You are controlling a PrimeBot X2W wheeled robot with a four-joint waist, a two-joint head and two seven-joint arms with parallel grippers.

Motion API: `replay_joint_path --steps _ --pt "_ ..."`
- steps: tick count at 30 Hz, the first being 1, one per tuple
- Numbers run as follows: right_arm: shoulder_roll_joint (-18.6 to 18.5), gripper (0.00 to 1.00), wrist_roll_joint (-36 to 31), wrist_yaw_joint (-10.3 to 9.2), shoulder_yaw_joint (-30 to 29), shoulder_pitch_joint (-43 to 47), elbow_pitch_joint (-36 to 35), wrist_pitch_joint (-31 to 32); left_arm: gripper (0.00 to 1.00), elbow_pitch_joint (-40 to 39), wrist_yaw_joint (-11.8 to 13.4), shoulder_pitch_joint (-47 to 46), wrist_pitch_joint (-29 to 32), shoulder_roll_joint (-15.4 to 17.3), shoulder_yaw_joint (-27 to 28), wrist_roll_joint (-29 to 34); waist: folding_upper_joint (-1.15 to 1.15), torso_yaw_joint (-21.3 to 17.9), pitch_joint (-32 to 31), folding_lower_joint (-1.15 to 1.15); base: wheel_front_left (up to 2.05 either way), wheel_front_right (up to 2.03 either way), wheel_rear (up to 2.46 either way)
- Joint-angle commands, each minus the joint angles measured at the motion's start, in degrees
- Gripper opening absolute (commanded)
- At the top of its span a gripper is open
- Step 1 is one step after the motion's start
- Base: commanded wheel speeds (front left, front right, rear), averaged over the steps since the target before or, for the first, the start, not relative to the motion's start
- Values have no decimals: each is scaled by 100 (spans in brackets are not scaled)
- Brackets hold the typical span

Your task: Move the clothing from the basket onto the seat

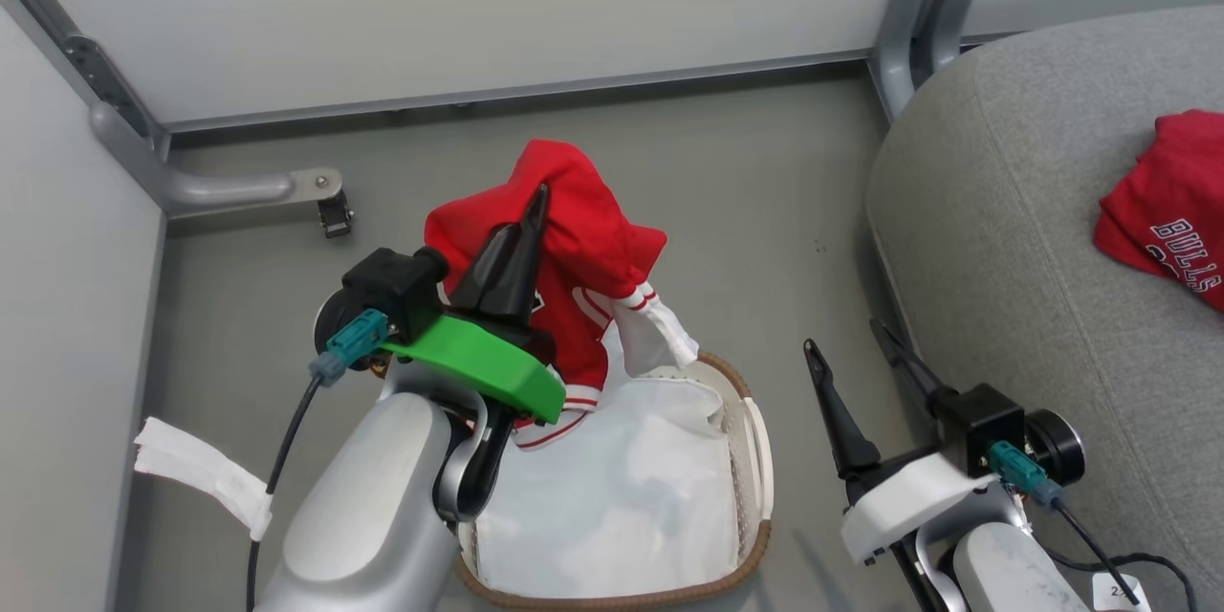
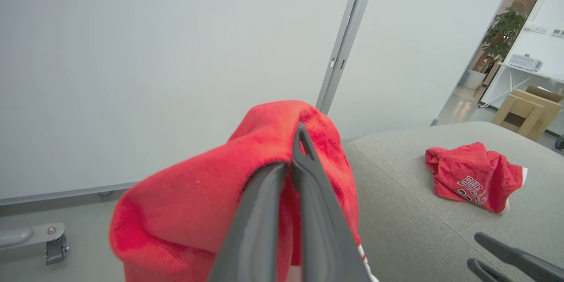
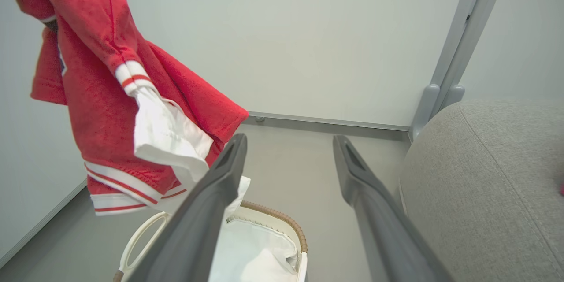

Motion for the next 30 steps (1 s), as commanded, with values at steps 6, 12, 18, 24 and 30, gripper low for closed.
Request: replay_joint_path --steps 6,12,18,24,30 --pt "-14 100 30 -8 61 250 49 -11 0 -557 -38 -103 -3 -15 125 175 0 125 -298 0 0 0 0" --pt "-10 100 46 -8 204 318 64 -11 0 -883 -39 -33 -3 -28 113 219 0 142 -369 0 0 0 0" --pt "-37 100 24 -8 775 -24 -330 -11 0 -917 -40 113 -3 -43 17 158 0 178 -356 0 0 0 0" --pt "-111 100 107 -8 1417 -602 -592 -11 0 -912 -41 67 -3 -53 -59 119 0 286 -286 0 0 0 0" --pt "-140 100 135 -8 1742 -1213 -307 -11 0 -934 -43 -24 -3 -66 -290 74 0 507 -213 0 0 0 0"
